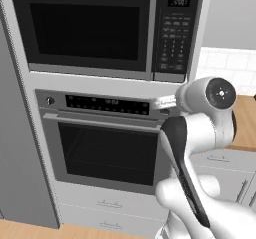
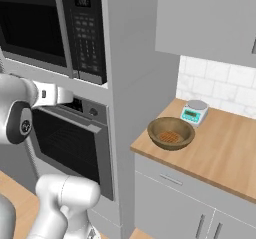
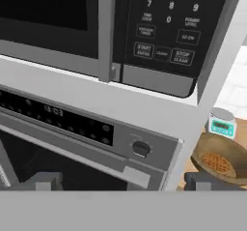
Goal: Open the microwave, place the bowl with waffle inside the microwave, then close the microwave door and turn it on.
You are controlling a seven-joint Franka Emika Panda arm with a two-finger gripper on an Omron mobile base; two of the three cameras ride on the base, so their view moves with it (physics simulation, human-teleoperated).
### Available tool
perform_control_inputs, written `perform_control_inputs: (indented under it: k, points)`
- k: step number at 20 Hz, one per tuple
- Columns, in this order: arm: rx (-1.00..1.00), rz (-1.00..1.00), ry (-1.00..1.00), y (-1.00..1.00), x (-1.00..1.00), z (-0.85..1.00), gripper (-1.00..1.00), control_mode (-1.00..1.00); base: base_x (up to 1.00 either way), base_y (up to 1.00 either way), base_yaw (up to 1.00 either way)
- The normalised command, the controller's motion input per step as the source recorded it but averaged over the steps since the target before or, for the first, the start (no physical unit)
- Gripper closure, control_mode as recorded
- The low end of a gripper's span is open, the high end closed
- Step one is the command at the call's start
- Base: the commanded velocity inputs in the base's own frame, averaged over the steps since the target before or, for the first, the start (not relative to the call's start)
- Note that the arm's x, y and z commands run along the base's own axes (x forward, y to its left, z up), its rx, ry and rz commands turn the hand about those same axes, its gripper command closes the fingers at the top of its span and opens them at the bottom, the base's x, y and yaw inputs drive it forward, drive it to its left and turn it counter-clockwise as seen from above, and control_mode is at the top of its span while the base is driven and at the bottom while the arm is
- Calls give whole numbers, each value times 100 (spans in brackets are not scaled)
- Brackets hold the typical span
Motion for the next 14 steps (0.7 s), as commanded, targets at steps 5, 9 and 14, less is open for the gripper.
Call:
perform_control_inputs:
  k: [5, 9, 14]
  points:
    - [0, -14, -26, 38, 11, 36, -100, -100, 0, 0, 0]
    - [0, -12, -29, 30, 17, 27, -100, -100, 0, 0, 0]
    - [0, -1, -29, 1, 19, 16, -100, -100, 0, 0, 0]
